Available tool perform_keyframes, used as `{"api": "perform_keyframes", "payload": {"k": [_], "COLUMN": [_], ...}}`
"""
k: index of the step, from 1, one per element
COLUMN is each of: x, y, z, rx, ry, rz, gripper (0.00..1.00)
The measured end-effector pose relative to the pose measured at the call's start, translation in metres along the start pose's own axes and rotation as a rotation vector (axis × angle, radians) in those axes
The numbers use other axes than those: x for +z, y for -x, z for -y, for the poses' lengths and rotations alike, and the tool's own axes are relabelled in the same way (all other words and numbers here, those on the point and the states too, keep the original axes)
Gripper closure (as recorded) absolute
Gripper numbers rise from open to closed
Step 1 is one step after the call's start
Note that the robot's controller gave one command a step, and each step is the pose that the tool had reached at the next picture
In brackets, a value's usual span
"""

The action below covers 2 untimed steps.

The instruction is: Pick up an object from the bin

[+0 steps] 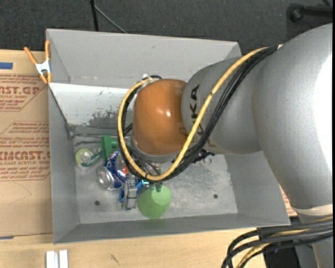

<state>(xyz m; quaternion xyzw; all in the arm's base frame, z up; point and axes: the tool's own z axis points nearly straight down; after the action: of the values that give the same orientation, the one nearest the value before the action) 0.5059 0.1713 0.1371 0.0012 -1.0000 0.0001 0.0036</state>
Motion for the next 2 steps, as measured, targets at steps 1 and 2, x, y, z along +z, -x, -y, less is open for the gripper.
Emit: {"api": "perform_keyframes", "payload": {"k": [1,2], "x": [0.067,0.036], "y": [0.066,0.054], "z": [0.044,0.035], "rx": [-0.132,-0.050], "ry": [0.002,0.002], "rz": [0.015,0.010], "gripper": [0.00,0.00]}}
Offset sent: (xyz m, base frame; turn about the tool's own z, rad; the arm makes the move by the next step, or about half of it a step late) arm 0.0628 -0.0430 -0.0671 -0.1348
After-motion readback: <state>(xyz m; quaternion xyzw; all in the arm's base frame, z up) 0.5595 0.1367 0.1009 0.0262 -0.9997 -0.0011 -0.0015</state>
